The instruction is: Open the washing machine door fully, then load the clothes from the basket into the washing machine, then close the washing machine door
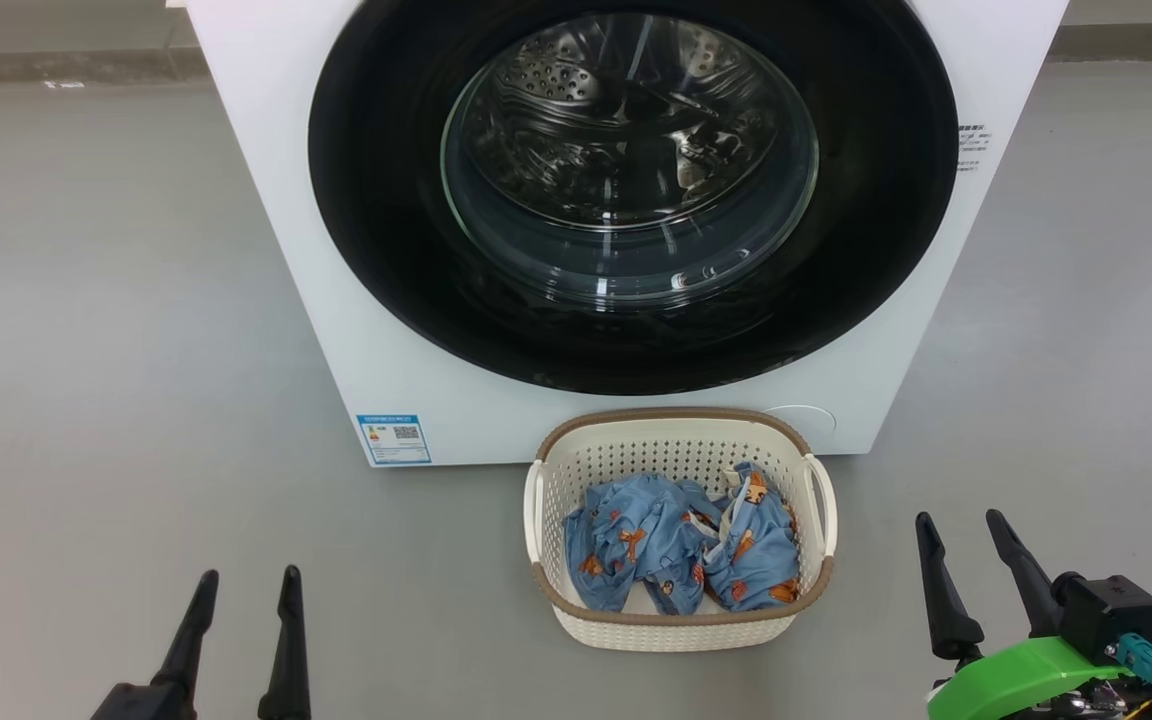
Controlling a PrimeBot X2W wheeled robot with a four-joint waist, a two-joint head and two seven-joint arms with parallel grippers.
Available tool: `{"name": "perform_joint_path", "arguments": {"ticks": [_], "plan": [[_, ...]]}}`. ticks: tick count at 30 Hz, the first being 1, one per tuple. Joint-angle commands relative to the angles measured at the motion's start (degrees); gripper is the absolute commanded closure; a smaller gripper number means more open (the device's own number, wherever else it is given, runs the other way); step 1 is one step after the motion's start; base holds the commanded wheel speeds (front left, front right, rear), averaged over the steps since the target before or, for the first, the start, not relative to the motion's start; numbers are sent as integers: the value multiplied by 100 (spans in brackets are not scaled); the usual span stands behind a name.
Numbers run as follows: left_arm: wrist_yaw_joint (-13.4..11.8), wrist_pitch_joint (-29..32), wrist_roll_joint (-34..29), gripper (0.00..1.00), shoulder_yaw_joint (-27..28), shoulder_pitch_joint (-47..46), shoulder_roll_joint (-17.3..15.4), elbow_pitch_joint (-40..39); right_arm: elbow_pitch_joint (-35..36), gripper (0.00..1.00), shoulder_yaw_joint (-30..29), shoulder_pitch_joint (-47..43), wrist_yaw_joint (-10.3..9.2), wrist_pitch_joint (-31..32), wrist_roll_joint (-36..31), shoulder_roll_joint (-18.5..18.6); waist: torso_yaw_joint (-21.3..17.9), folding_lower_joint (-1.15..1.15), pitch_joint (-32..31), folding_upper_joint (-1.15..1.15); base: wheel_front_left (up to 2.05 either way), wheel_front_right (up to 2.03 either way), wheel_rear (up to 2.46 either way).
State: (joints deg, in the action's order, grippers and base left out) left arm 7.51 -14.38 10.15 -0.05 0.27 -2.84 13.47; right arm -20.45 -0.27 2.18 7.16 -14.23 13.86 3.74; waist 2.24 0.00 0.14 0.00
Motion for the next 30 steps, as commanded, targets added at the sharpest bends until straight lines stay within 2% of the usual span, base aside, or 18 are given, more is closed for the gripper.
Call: {"name": "perform_joint_path", "arguments": {"ticks": [1,15,30], "plan": [[-2,-62,-49,0,183,-151,-82,-92,119,0,104,210,33,-77,-84,41,-7,0,0,0,0,0,0],[-35,-62,-373,0,325,-171,-49,-146,146,0,76,211,33,-77,-89,7,-13,0,-1,0,18,23,-41],[-28,-62,-449,0,372,-162,-23,-143,159,0,81,206,33,-77,-80,-11,-40,0,5,0,104,110,-213]]}}
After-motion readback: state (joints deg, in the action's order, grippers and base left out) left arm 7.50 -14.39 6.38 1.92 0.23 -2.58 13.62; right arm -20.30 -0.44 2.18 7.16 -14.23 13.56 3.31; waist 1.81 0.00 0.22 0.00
